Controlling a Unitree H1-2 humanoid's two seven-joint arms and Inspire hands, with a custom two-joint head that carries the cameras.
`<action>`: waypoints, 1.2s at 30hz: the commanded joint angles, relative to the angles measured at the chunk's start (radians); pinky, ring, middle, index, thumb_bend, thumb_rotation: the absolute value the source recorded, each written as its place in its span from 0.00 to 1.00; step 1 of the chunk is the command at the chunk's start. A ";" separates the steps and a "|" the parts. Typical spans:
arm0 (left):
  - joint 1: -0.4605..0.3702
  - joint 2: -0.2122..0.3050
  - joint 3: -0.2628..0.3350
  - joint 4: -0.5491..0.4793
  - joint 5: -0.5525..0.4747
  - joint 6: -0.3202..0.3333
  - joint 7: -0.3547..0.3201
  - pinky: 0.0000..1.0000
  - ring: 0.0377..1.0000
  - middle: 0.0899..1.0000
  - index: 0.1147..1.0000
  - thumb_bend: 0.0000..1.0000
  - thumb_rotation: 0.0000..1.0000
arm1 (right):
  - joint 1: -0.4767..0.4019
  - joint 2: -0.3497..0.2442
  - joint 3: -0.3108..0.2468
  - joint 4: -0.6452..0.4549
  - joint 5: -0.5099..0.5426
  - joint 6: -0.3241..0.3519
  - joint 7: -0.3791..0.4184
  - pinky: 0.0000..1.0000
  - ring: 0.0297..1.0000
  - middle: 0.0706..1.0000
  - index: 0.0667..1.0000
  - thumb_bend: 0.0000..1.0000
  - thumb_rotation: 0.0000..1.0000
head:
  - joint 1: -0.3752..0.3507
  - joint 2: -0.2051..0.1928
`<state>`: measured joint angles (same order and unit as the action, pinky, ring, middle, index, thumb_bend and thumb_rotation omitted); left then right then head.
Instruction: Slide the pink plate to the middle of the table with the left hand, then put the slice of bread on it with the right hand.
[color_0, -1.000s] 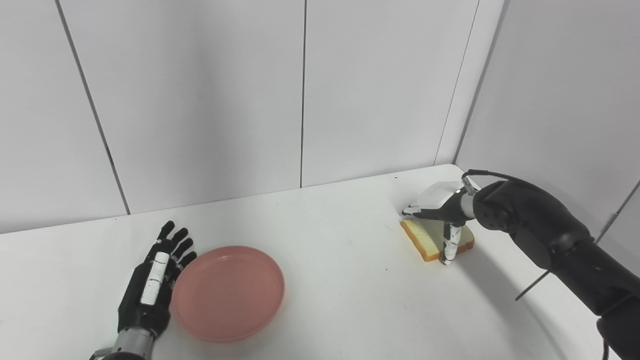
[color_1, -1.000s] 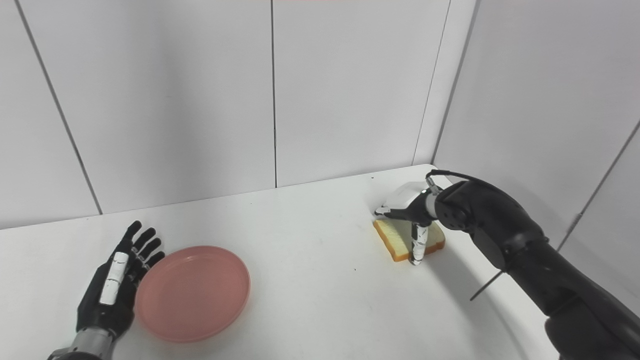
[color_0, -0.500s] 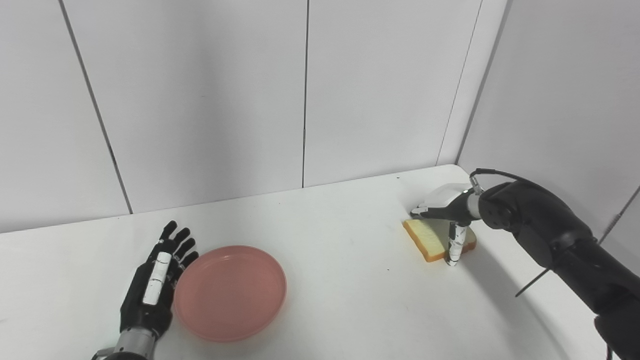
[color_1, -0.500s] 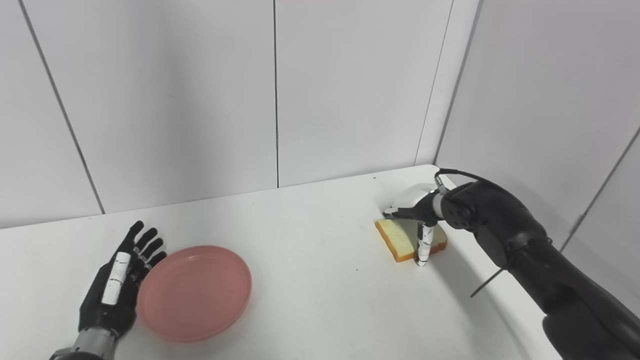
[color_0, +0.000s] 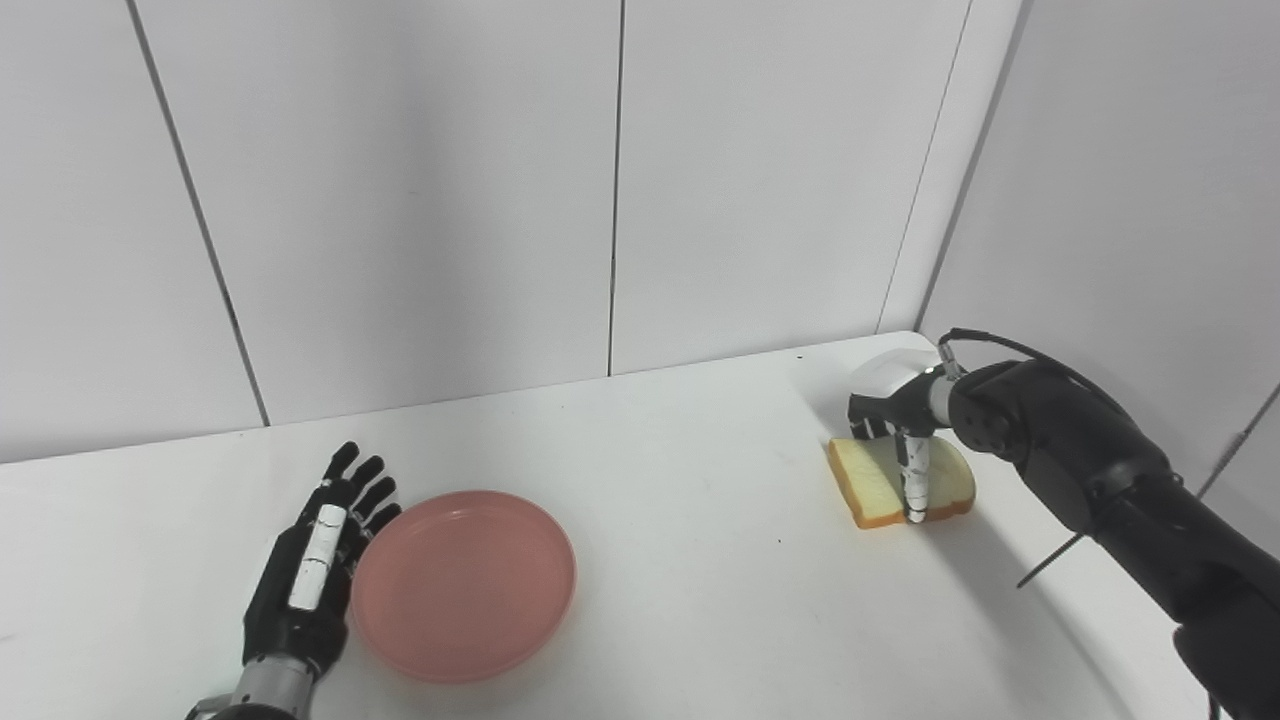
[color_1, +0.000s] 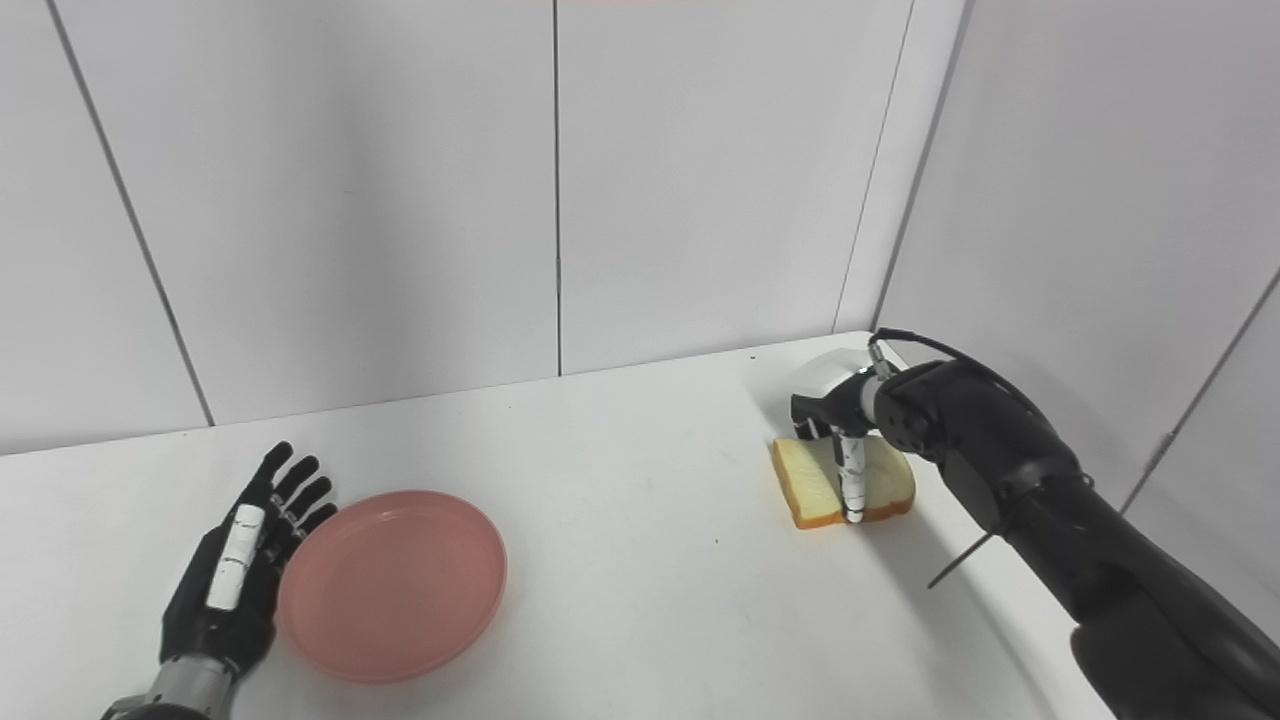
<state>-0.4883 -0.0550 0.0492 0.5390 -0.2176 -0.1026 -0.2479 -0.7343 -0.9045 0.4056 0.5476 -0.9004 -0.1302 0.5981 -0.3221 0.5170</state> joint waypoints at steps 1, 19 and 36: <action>0.022 0.000 -0.006 0.005 0.003 0.009 0.004 0.87 0.90 0.91 0.92 0.85 0.71 | -0.012 -0.029 0.002 -0.006 0.011 -0.007 0.013 0.42 0.46 0.52 0.46 0.52 0.16 | 0.001 0.001; 0.020 -0.010 -0.018 0.016 0.007 0.001 0.006 0.87 0.91 0.92 0.92 0.83 0.70 | -0.049 -0.059 -0.024 -0.130 0.047 -0.002 0.090 0.42 0.45 0.50 0.46 0.52 0.16 | 0.021 0.005; 0.007 -0.052 -0.038 0.058 0.030 -0.038 0.033 0.84 0.90 0.92 0.93 0.82 0.68 | -0.225 0.012 -0.037 -0.329 0.095 -0.044 0.171 0.33 0.38 0.44 0.45 0.52 0.16 | 0.144 0.018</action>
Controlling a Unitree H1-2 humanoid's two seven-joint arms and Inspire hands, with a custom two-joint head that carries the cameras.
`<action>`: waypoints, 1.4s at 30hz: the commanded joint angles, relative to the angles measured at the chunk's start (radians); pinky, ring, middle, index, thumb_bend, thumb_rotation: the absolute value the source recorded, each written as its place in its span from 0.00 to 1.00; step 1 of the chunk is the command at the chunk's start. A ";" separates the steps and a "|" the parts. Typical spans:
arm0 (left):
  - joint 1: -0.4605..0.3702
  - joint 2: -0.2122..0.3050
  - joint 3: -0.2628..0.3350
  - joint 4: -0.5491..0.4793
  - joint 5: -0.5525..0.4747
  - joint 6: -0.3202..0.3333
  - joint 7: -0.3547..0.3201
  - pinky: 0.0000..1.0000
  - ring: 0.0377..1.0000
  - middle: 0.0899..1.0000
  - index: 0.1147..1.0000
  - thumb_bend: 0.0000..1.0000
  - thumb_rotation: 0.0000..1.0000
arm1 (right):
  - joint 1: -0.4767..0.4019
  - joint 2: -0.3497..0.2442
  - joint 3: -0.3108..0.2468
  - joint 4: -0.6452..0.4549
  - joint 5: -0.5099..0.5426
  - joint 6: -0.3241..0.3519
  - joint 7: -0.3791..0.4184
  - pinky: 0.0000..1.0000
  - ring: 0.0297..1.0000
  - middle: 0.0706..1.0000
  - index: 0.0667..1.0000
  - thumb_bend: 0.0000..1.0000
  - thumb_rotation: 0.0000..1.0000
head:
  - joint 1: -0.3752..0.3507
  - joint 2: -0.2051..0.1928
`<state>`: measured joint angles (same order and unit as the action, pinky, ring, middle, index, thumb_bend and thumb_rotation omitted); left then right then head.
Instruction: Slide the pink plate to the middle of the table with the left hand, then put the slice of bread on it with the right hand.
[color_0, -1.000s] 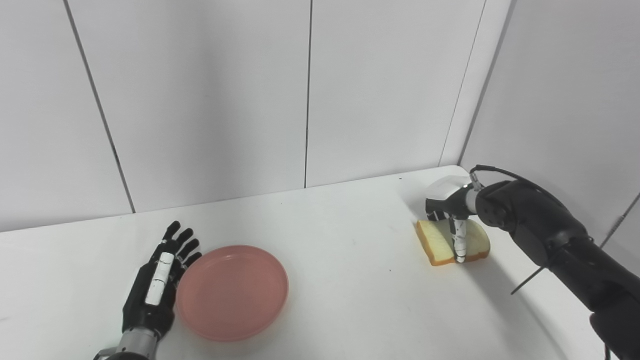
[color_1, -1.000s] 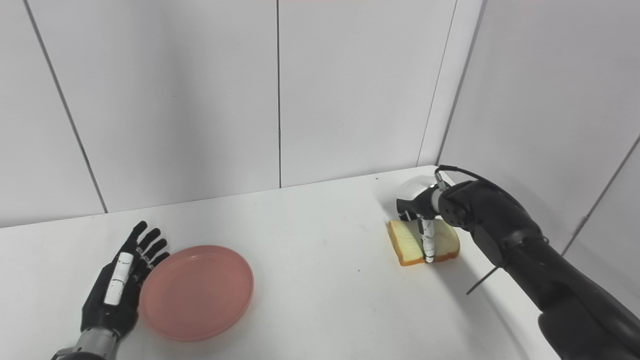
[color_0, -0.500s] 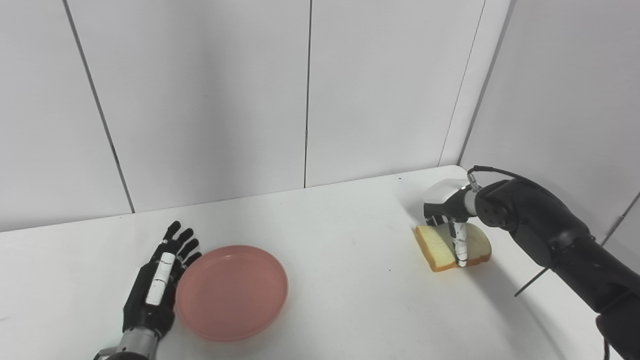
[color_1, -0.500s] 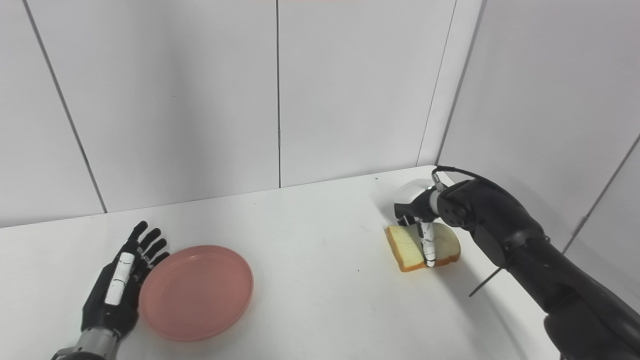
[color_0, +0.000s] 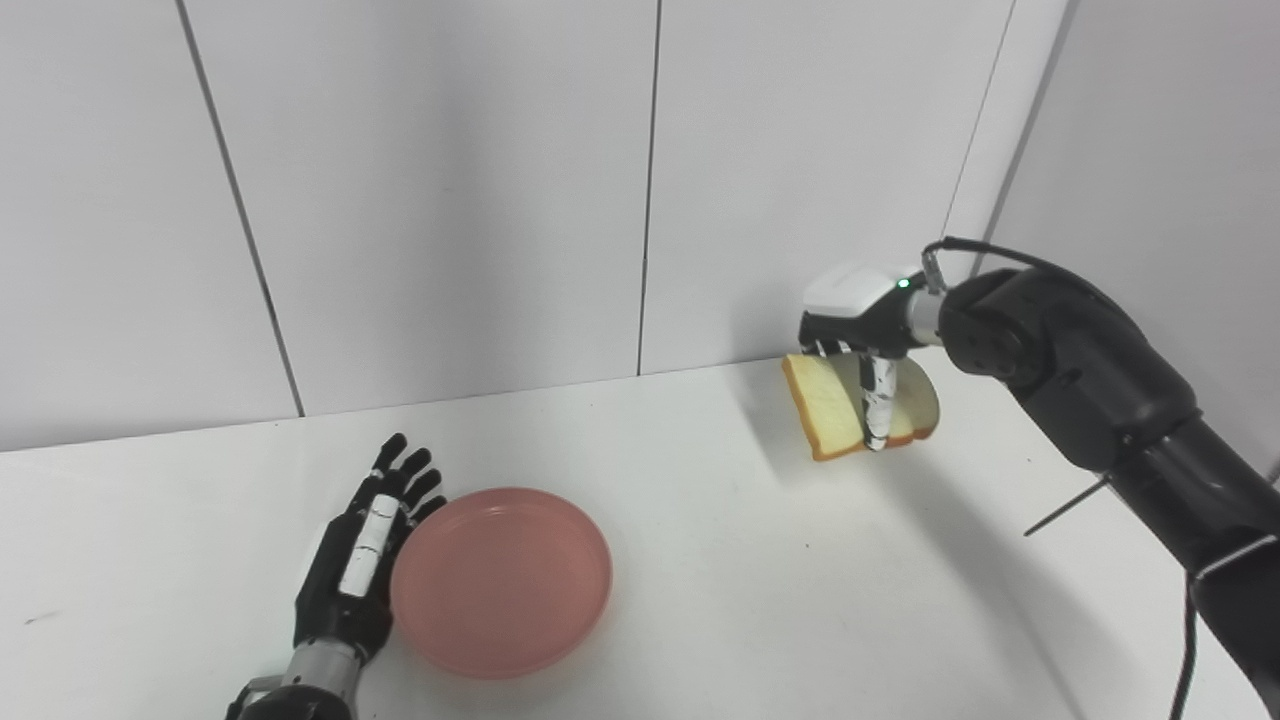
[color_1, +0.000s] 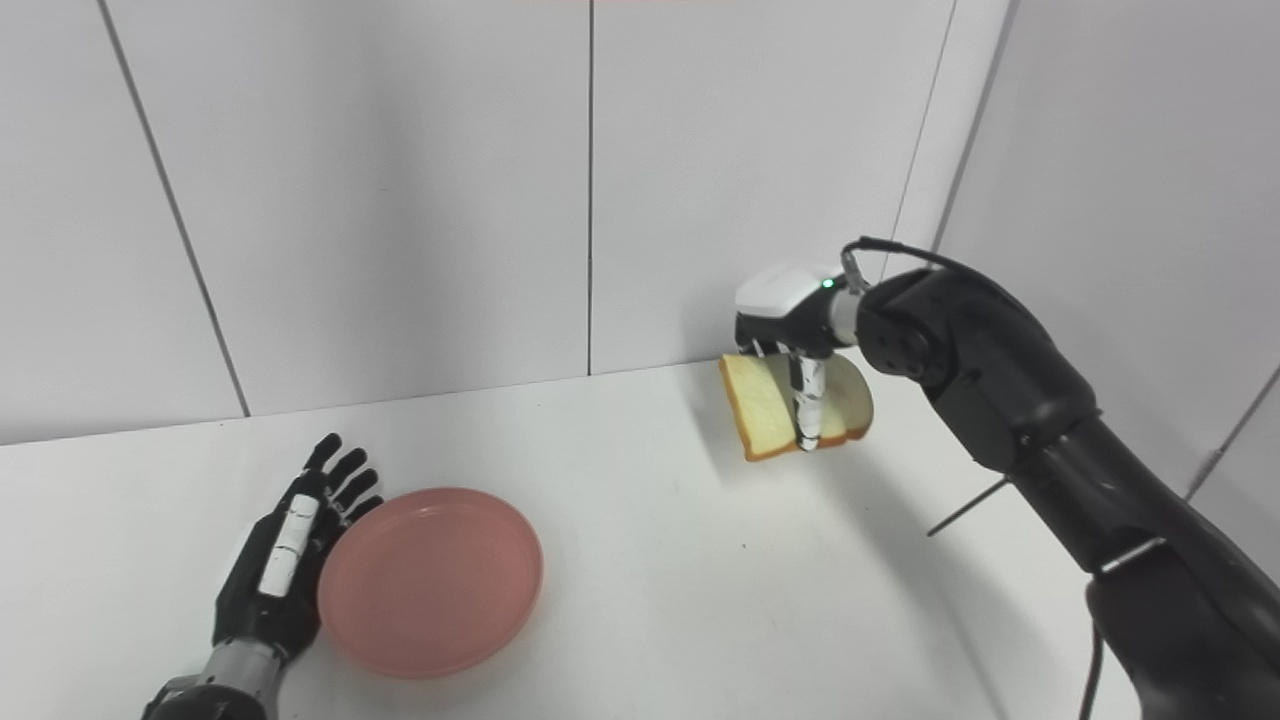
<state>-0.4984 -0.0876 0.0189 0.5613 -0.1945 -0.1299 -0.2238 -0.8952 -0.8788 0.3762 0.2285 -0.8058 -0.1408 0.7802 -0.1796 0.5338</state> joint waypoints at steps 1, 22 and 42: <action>0.016 -0.022 -0.009 0.039 0.010 -0.013 0.013 0.84 0.90 0.92 0.92 0.82 0.68 | -0.071 -0.007 -0.005 -0.006 0.002 -0.042 -0.014 0.34 0.40 0.45 0.45 0.52 0.16 | 0.001 0.001; -0.033 -0.091 -0.031 0.144 0.067 -0.080 0.070 0.80 0.87 0.91 0.91 0.87 0.70 | -0.134 0.259 0.069 -0.137 0.015 -0.038 0.042 0.25 0.30 0.38 0.45 0.52 0.16 | 0.184 0.037; -0.031 -0.091 -0.023 0.175 0.062 -0.119 0.082 0.79 0.86 0.90 0.90 0.88 0.73 | -0.096 0.357 0.136 -0.173 0.020 -0.059 0.092 0.27 0.31 0.37 0.45 0.52 0.16 | 0.221 0.040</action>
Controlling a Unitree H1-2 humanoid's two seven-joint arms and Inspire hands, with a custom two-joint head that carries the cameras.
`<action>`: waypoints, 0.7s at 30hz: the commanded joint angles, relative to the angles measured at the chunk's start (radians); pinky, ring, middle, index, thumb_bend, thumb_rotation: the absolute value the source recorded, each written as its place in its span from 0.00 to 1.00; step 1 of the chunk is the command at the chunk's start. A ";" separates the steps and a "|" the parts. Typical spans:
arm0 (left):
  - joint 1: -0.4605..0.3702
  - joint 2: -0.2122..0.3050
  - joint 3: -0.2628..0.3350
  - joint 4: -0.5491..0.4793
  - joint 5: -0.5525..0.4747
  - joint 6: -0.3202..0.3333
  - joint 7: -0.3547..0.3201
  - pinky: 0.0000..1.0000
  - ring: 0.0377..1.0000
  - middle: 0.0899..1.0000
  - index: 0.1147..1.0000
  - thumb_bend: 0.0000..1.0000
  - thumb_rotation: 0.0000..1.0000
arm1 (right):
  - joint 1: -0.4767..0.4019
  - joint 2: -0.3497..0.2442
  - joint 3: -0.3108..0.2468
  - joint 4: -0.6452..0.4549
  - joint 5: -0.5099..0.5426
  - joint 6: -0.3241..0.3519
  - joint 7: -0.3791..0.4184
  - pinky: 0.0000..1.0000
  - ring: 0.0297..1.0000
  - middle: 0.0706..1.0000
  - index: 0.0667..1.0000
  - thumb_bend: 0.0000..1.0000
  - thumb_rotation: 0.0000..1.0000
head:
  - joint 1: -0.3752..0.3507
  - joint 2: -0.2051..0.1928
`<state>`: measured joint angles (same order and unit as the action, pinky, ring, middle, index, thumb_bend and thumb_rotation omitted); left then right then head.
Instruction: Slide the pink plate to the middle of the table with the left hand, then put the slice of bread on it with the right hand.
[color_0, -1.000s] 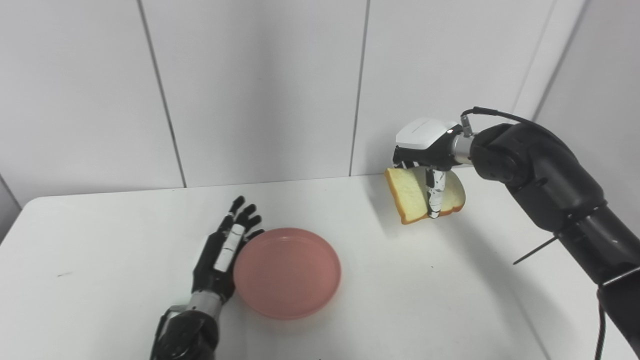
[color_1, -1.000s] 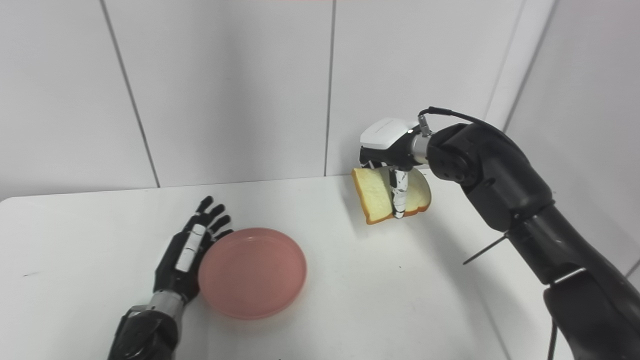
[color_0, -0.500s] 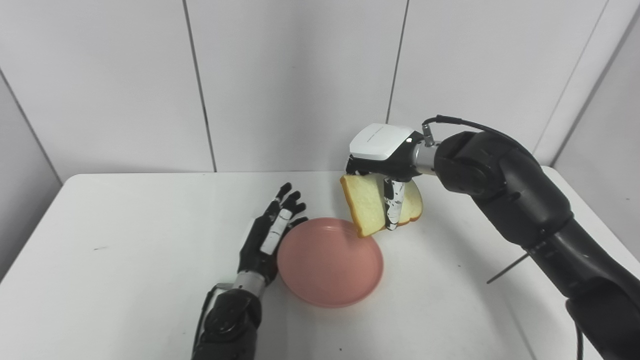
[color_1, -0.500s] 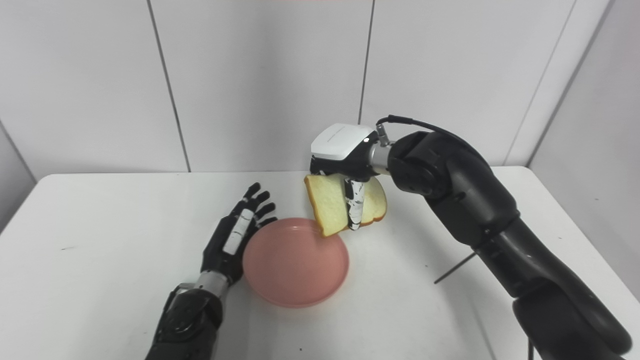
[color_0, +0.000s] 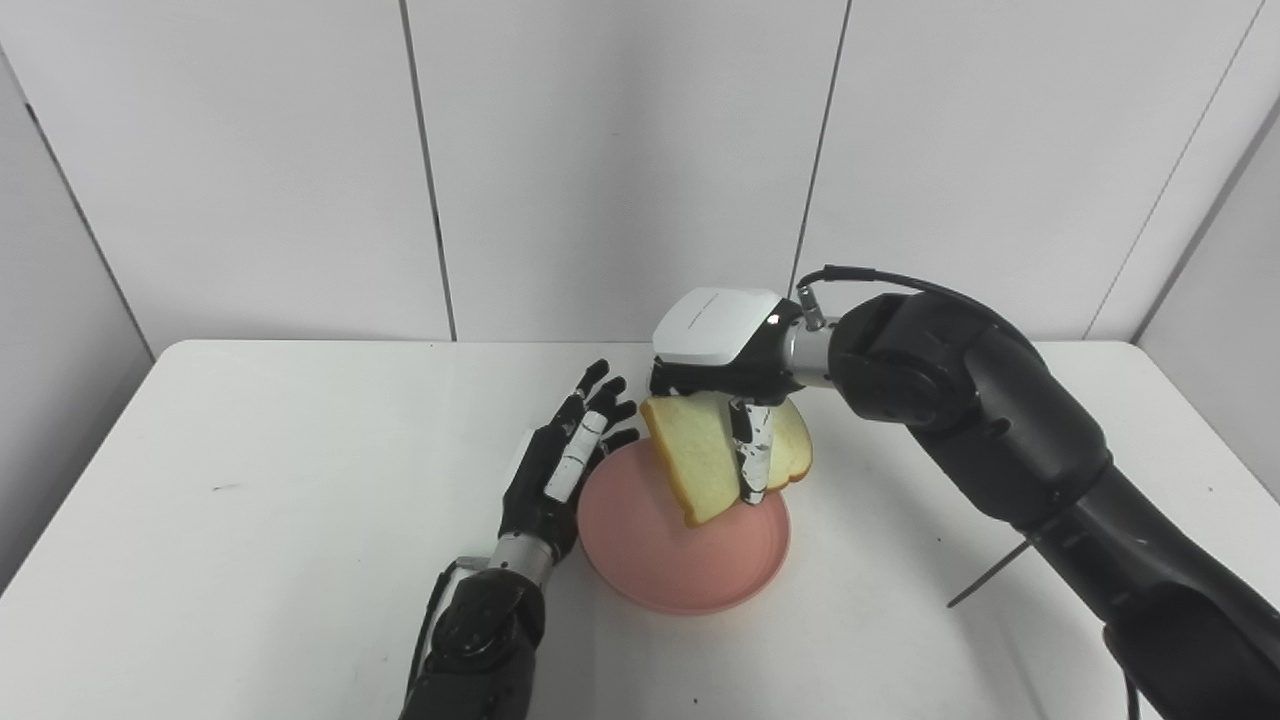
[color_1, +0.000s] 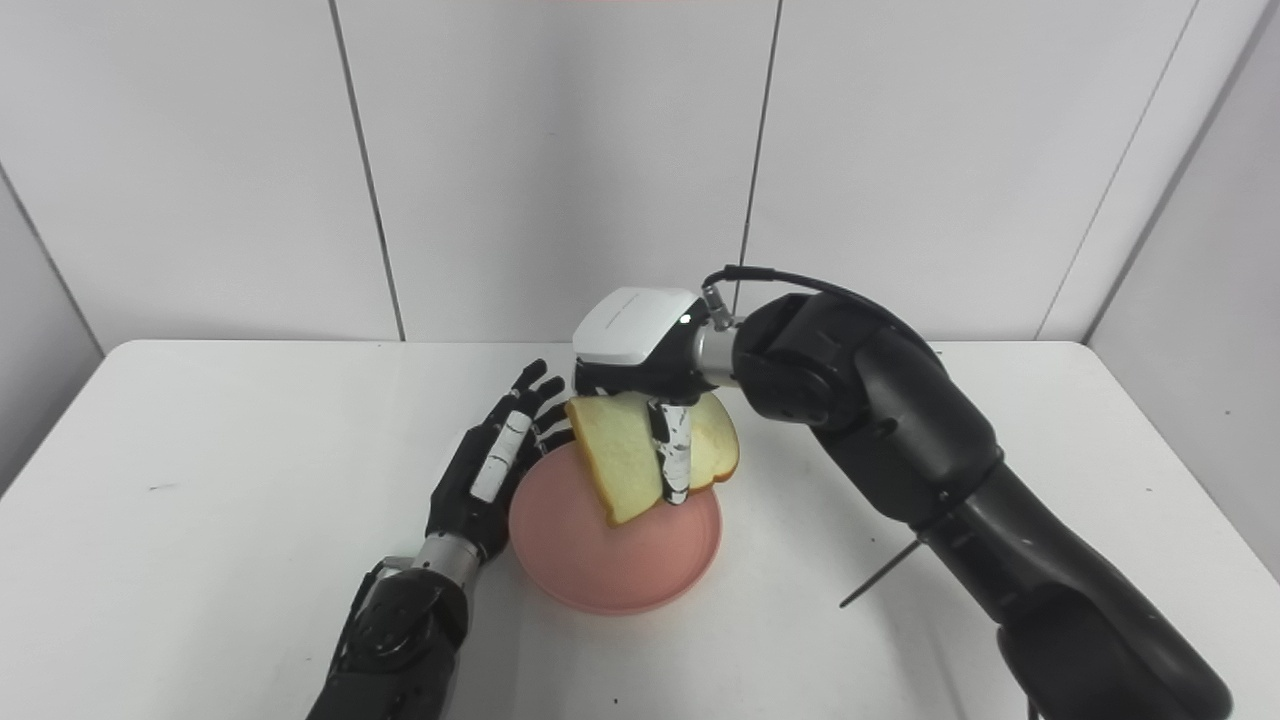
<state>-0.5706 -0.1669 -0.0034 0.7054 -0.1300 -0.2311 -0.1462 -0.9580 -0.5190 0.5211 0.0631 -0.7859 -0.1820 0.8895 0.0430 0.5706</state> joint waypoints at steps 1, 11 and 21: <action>0.042 -0.012 0.000 0.031 -0.002 -0.019 0.005 0.79 0.86 0.91 0.90 0.88 0.73 | -0.030 0.000 -0.006 -0.002 -0.003 -0.015 -0.018 0.28 0.32 0.38 0.45 0.52 0.16 | -0.002 0.003; 0.049 -0.019 0.010 0.013 -0.015 0.000 -0.002 0.77 0.85 0.89 0.88 0.90 0.85 | 0.019 0.035 0.023 0.046 -0.043 -0.028 -0.074 0.29 0.35 0.42 0.45 0.52 0.16 | -0.002 0.004; 0.051 -0.023 0.021 0.005 -0.037 0.010 -0.009 0.80 0.86 0.89 0.89 0.89 0.91 | 0.027 0.062 0.036 0.090 -0.066 -0.022 -0.087 0.29 0.35 0.43 0.45 0.52 0.16 | -0.003 0.005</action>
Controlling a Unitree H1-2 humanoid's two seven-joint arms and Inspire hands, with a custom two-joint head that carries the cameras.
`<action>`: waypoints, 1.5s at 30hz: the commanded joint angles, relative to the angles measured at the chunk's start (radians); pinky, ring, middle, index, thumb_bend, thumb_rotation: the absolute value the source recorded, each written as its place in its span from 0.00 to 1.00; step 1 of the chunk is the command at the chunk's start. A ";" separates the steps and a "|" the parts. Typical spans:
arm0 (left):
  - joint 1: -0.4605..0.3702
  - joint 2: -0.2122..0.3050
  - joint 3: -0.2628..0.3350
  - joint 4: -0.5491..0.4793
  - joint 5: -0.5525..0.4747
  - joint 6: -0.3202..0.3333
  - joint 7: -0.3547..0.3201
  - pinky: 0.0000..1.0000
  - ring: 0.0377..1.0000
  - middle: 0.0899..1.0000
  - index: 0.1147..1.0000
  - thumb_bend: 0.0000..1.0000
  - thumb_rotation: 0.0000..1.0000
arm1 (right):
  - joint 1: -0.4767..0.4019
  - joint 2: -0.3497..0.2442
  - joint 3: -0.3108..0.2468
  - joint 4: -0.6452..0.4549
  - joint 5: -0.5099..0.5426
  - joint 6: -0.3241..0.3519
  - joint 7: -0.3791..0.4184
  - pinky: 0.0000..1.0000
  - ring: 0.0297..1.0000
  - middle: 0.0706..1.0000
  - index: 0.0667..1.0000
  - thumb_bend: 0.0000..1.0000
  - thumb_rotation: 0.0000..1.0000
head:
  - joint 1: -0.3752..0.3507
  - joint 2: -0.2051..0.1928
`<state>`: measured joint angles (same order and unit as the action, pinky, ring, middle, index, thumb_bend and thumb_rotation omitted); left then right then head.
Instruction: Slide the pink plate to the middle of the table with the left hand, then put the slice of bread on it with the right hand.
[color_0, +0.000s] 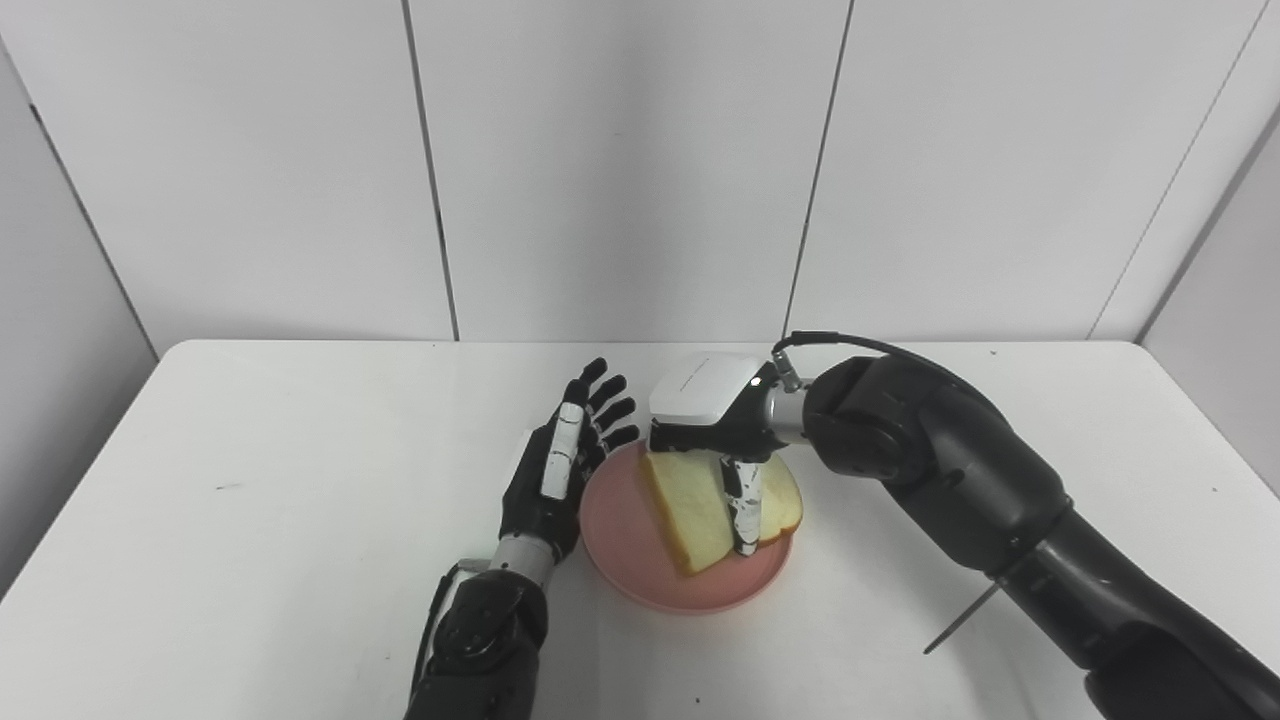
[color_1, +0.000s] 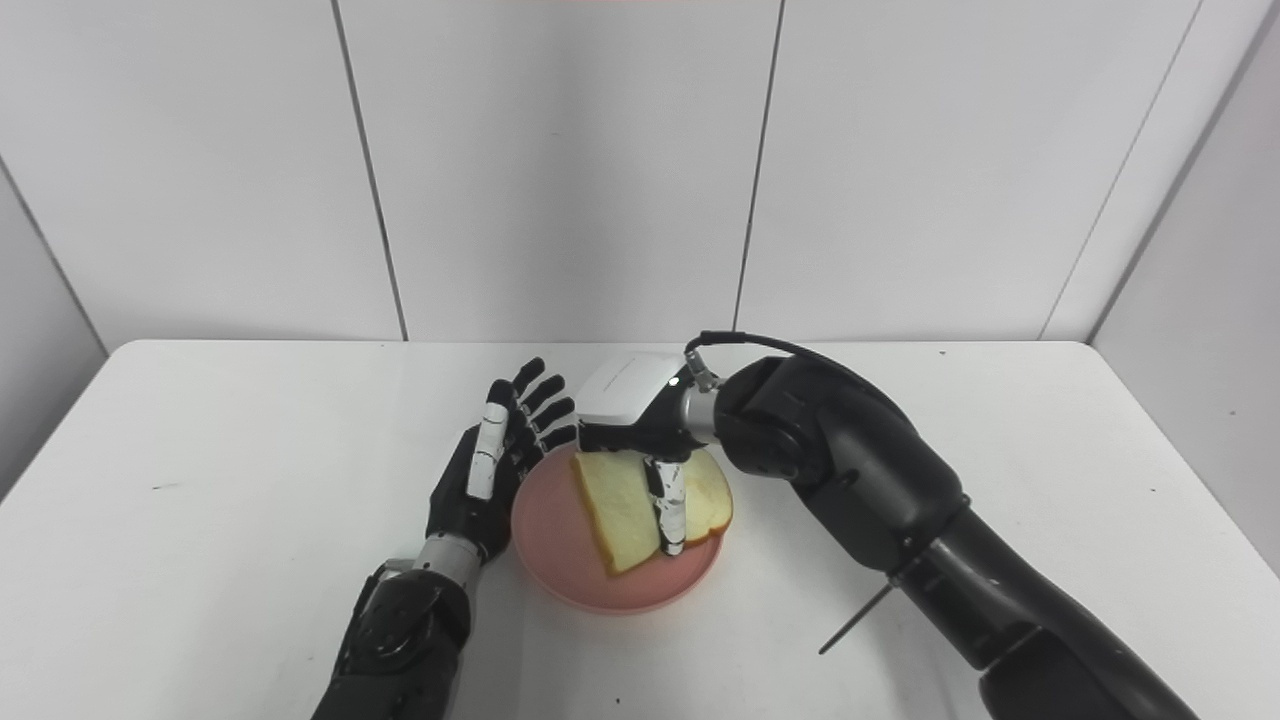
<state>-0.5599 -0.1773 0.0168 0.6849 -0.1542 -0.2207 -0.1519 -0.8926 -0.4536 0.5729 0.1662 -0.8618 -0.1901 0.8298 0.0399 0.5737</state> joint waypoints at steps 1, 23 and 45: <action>0.041 -0.014 0.002 0.026 -0.013 -0.002 -0.003 0.80 0.86 0.89 0.89 0.89 0.92 | -0.035 -0.003 -0.019 -0.012 0.012 -0.015 -0.034 0.29 0.36 0.43 0.45 0.53 0.16 | 0.002 0.002; 0.043 -0.011 -0.002 0.026 -0.001 -0.006 -0.005 0.81 0.86 0.89 0.88 0.88 0.92 | -0.046 -0.005 -0.031 0.059 0.065 -0.146 -0.135 0.47 0.57 0.63 0.63 0.94 0.41 | 0.001 0.003; 0.046 0.001 0.003 0.030 -0.011 0.004 -0.021 0.81 0.86 0.90 0.89 0.90 0.90 | -0.082 -0.060 -0.068 -0.064 0.109 -0.144 -0.073 0.77 0.84 0.85 0.77 1.00 0.52 | -0.017 -0.003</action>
<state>-0.5588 -0.1779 0.0192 0.6846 -0.1543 -0.2189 -0.1604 -0.9129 -0.4942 0.5292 0.1351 -0.7764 -0.3266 0.7537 0.0230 0.5706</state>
